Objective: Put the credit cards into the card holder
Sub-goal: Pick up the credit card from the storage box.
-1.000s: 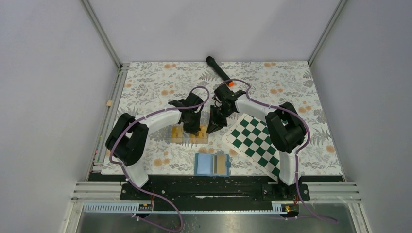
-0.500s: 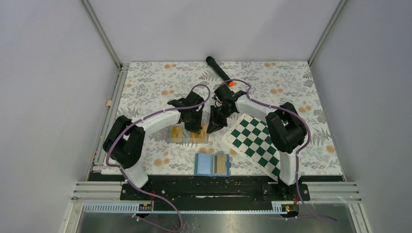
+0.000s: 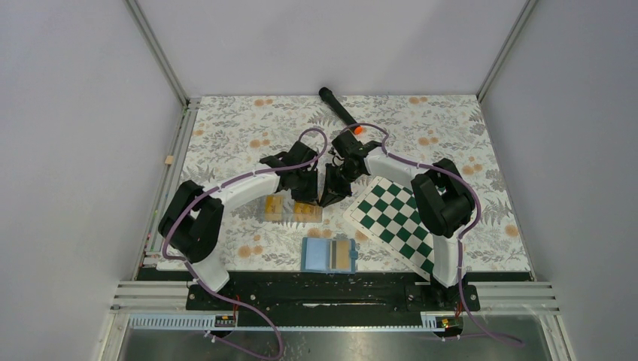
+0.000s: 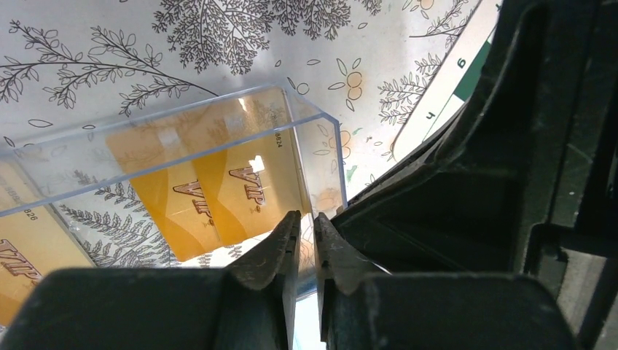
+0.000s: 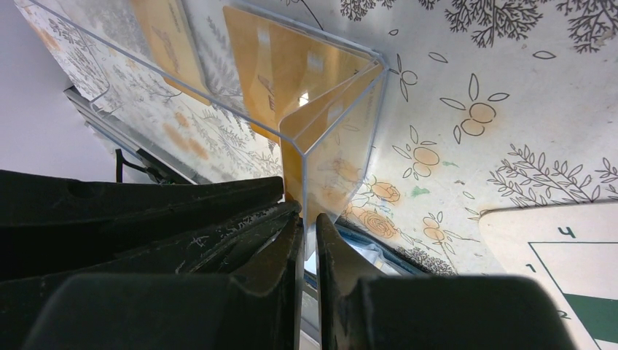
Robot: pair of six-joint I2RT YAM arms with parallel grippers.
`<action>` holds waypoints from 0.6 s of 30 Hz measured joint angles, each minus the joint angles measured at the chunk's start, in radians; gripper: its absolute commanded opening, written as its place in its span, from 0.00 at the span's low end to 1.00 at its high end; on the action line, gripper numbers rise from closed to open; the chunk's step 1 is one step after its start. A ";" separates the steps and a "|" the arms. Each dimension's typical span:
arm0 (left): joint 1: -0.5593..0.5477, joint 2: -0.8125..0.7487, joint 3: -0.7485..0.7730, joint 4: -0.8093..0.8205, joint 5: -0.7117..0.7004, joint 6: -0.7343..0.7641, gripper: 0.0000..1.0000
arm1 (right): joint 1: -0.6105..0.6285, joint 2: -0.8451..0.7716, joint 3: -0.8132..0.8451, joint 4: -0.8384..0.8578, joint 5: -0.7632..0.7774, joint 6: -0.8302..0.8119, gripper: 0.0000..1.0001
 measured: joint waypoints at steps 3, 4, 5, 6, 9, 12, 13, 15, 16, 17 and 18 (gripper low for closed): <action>0.000 0.003 0.000 0.000 0.001 -0.001 0.13 | 0.000 0.000 0.000 0.000 0.000 0.000 0.03; 0.001 0.005 0.000 0.000 0.001 -0.003 0.13 | 0.000 0.000 0.000 0.000 0.000 0.000 0.03; 0.001 0.006 0.002 -0.002 0.001 -0.004 0.12 | 0.000 0.000 0.000 0.000 0.000 0.000 0.04; 0.002 0.008 0.003 -0.002 0.001 -0.005 0.10 | 0.000 0.000 0.000 0.000 0.000 0.000 0.04; 0.002 0.010 0.006 -0.005 0.003 -0.010 0.04 | 0.000 0.000 0.000 0.000 0.000 0.000 0.04; 0.002 0.012 0.008 -0.005 0.005 -0.015 0.04 | 0.000 -0.001 -0.001 0.001 0.000 0.000 0.04; 0.002 0.012 0.008 -0.005 0.005 -0.016 0.04 | 0.000 -0.001 -0.001 0.001 0.000 -0.001 0.04; 0.002 0.012 0.008 -0.005 0.004 -0.020 0.10 | 0.000 -0.001 -0.001 0.001 0.000 -0.001 0.04; 0.002 0.012 0.008 -0.006 0.003 -0.023 0.15 | 0.000 -0.001 -0.001 0.001 0.000 0.000 0.04; 0.002 0.012 0.008 -0.007 0.002 -0.024 0.18 | 0.000 -0.001 -0.001 0.001 0.000 -0.001 0.04; 0.002 0.013 0.008 -0.010 -0.003 -0.025 0.19 | 0.000 -0.002 -0.001 0.001 0.000 -0.001 0.04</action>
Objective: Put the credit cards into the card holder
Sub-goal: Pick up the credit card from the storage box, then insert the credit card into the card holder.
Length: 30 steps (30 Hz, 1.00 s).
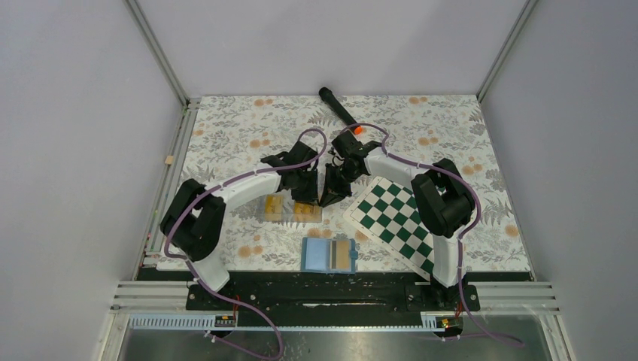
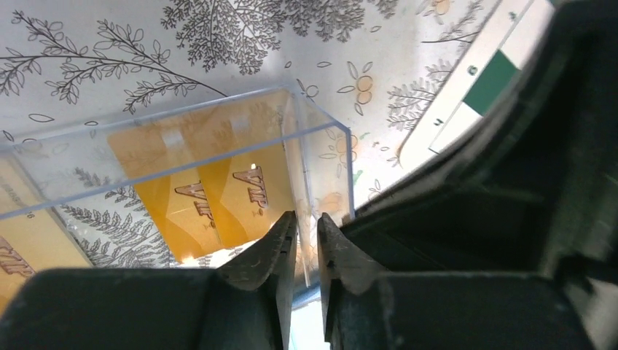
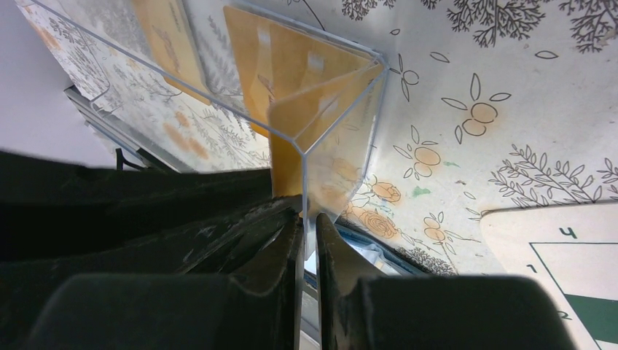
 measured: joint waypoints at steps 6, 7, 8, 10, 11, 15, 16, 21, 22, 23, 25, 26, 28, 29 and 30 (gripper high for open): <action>-0.002 0.062 -0.031 0.009 -0.003 -0.005 0.16 | 0.003 0.000 -0.002 0.006 -0.004 0.000 0.04; -0.002 0.065 -0.043 0.012 0.002 -0.011 0.12 | 0.003 0.000 -0.003 0.006 -0.005 0.000 0.04; 0.001 0.065 -0.053 0.022 0.010 -0.017 0.08 | 0.003 0.000 -0.003 0.007 -0.005 0.000 0.04; 0.006 0.065 -0.059 0.038 0.028 -0.027 0.00 | 0.003 0.000 -0.004 0.008 -0.006 0.000 0.04; 0.009 0.065 -0.060 0.044 0.040 -0.032 0.00 | 0.003 -0.001 -0.004 0.008 -0.006 0.000 0.04; 0.010 0.056 -0.065 0.060 0.049 -0.035 0.00 | 0.003 -0.003 -0.004 0.008 -0.005 0.000 0.07; 0.010 0.051 -0.069 0.062 0.048 -0.034 0.00 | 0.003 -0.004 -0.006 0.009 -0.003 0.000 0.10; 0.010 -0.029 -0.074 0.049 0.038 -0.027 0.00 | 0.005 -0.060 -0.023 0.007 0.015 -0.001 0.39; 0.010 -0.053 -0.074 0.048 0.032 -0.025 0.00 | 0.005 -0.083 -0.027 0.006 0.016 0.000 0.45; 0.010 -0.088 -0.074 0.046 0.027 -0.023 0.00 | 0.005 -0.118 -0.030 0.007 0.016 -0.002 0.50; 0.010 -0.167 -0.073 0.039 0.011 -0.019 0.00 | 0.005 -0.187 -0.037 0.008 0.019 -0.001 0.58; 0.010 -0.209 -0.073 0.035 0.005 -0.017 0.00 | 0.005 -0.232 -0.044 0.010 0.021 -0.004 0.62; 0.011 -0.290 -0.073 0.030 -0.002 -0.016 0.00 | 0.000 -0.335 -0.066 0.015 0.022 -0.008 0.70; 0.011 -0.335 -0.074 0.029 -0.003 -0.016 0.00 | -0.002 -0.383 -0.078 0.016 0.022 -0.007 0.72; 0.013 -0.380 -0.076 0.031 -0.001 -0.017 0.00 | -0.004 -0.429 -0.094 0.020 0.021 -0.006 0.74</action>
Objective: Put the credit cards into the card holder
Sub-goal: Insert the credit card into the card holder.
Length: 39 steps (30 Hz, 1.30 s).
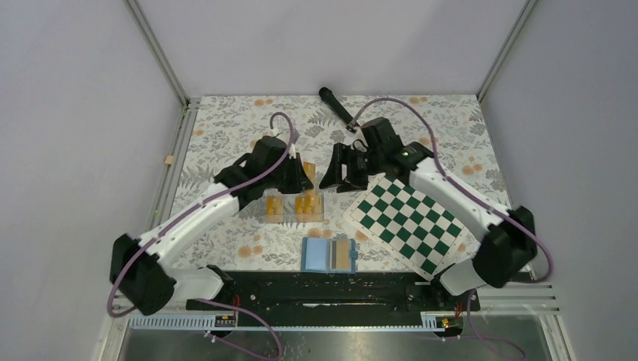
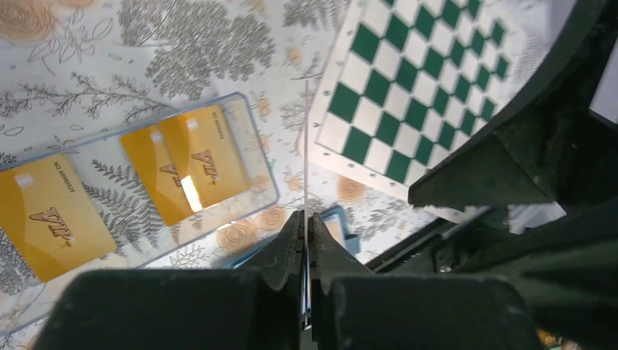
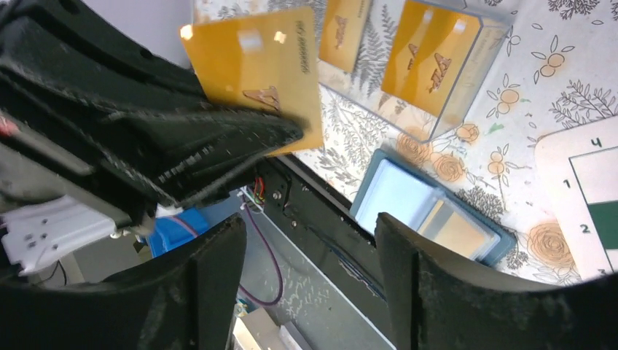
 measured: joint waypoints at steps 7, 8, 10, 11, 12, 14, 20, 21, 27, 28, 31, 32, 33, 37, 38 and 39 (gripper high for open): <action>0.002 -0.284 -0.234 0.146 0.135 -0.097 0.00 | -0.023 -0.258 -0.183 0.049 -0.048 0.023 0.77; 0.002 -0.314 -0.288 0.182 0.168 -0.127 0.00 | -0.024 -0.278 -0.212 0.060 -0.063 0.033 0.76; 0.002 -0.364 -0.407 0.286 0.242 -0.199 0.00 | -0.024 -0.328 -0.301 0.104 -0.107 0.073 0.75; 0.000 -0.383 -0.460 0.340 0.276 -0.237 0.00 | -0.024 -0.343 -0.330 0.118 -0.123 0.089 0.73; -0.003 -0.400 -0.519 0.410 0.312 -0.279 0.00 | -0.024 -0.358 -0.364 0.142 -0.142 0.109 0.73; -0.014 -0.426 -0.609 0.526 0.369 -0.357 0.00 | -0.024 -0.384 -0.430 0.202 -0.183 0.155 0.71; -0.060 -0.463 -0.697 0.772 0.465 -0.496 0.00 | -0.006 -0.380 -0.539 0.415 -0.287 0.264 0.59; -0.067 -0.465 -0.698 0.801 0.473 -0.509 0.00 | 0.008 -0.368 -0.541 0.455 -0.300 0.282 0.53; -0.075 -0.468 -0.703 0.871 0.492 -0.543 0.00 | 0.059 -0.315 -0.552 0.658 -0.333 0.377 0.17; -0.074 -0.472 -0.704 0.872 0.492 -0.547 0.00 | 0.058 -0.314 -0.564 0.682 -0.333 0.392 0.11; -0.074 -0.482 -0.712 0.874 0.491 -0.550 0.19 | 0.057 -0.313 -0.584 0.727 -0.345 0.418 0.00; -0.074 -0.484 -0.713 0.874 0.492 -0.554 0.27 | 0.058 -0.313 -0.586 0.733 -0.348 0.418 0.00; -0.074 -0.486 -0.714 0.874 0.491 -0.553 0.33 | 0.058 -0.313 -0.587 0.737 -0.350 0.419 0.00; -0.074 -0.493 -0.720 0.845 0.483 -0.543 0.47 | 0.060 -0.314 -0.587 0.735 -0.345 0.413 0.00; -0.074 -0.497 -0.721 0.834 0.478 -0.541 0.48 | 0.060 -0.315 -0.587 0.727 -0.343 0.406 0.00; -0.074 -0.500 -0.722 0.828 0.474 -0.539 0.49 | 0.060 -0.317 -0.588 0.715 -0.336 0.394 0.00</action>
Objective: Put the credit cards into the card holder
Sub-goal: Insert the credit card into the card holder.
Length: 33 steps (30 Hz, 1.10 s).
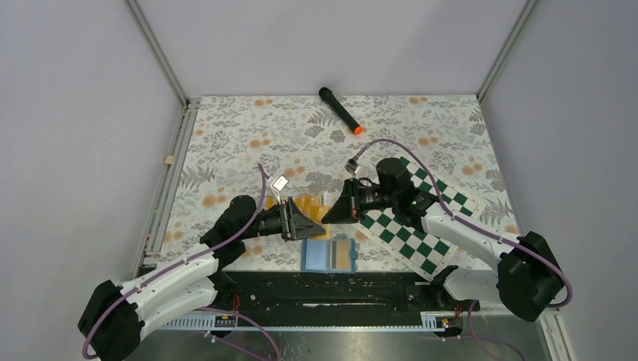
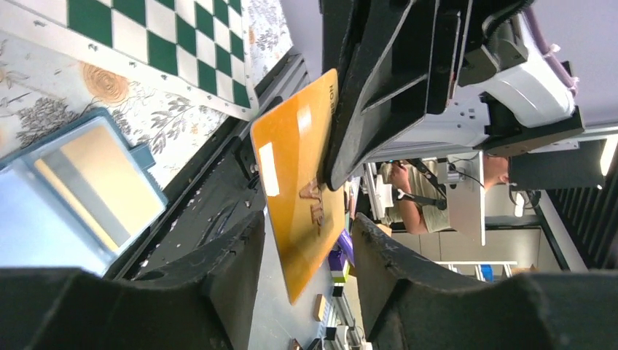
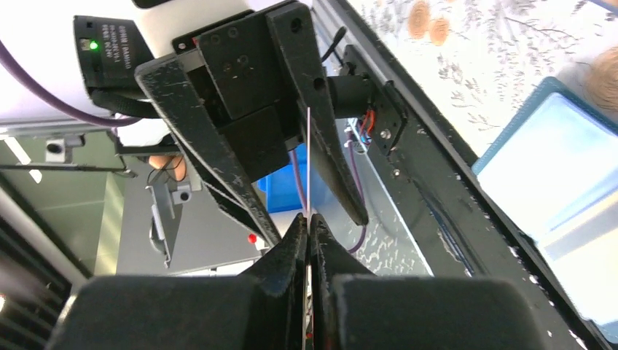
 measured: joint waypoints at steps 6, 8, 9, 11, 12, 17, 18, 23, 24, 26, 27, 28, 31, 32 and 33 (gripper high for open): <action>0.003 -0.017 0.000 -0.174 -0.073 0.036 0.50 | -0.005 -0.026 -0.057 -0.079 0.073 -0.072 0.00; 0.008 -0.016 0.000 -0.265 -0.109 0.056 0.50 | -0.010 -0.026 -0.095 -0.098 0.098 -0.087 0.00; 0.008 -0.014 0.001 -0.311 -0.127 0.070 0.50 | -0.017 -0.026 -0.121 -0.102 0.111 -0.094 0.00; 0.011 0.002 0.008 -0.417 -0.175 0.103 0.50 | -0.032 -0.024 -0.169 -0.107 0.138 -0.105 0.00; 0.011 0.018 0.016 -0.470 -0.199 0.119 0.50 | -0.040 -0.018 -0.192 -0.107 0.154 -0.113 0.00; 0.013 0.106 0.053 -0.645 -0.287 0.190 0.47 | -0.060 0.078 -0.239 -0.083 0.201 -0.150 0.00; 0.013 0.119 0.057 -0.660 -0.300 0.201 0.46 | -0.061 0.105 -0.241 -0.064 0.201 -0.153 0.00; 0.013 0.179 0.064 -0.687 -0.330 0.241 0.40 | -0.062 0.224 -0.243 0.060 0.196 -0.152 0.00; 0.013 0.191 0.064 -0.685 -0.332 0.245 0.39 | -0.062 0.244 -0.243 0.081 0.196 -0.152 0.00; 0.013 0.212 0.064 -0.679 -0.332 0.249 0.36 | -0.062 0.266 -0.243 0.107 0.196 -0.152 0.00; 0.013 0.221 0.064 -0.673 -0.332 0.253 0.35 | -0.062 0.274 -0.243 0.117 0.196 -0.152 0.00; 0.013 0.231 0.064 -0.666 -0.332 0.254 0.32 | -0.062 0.280 -0.243 0.127 0.196 -0.153 0.00; 0.013 0.257 0.064 -0.649 -0.332 0.257 0.23 | -0.062 0.294 -0.244 0.151 0.197 -0.154 0.00; 0.013 0.266 0.064 -0.642 -0.332 0.259 0.20 | -0.062 0.298 -0.246 0.157 0.196 -0.154 0.00; 0.013 0.274 0.064 -0.637 -0.332 0.260 0.18 | -0.062 0.304 -0.248 0.167 0.196 -0.153 0.00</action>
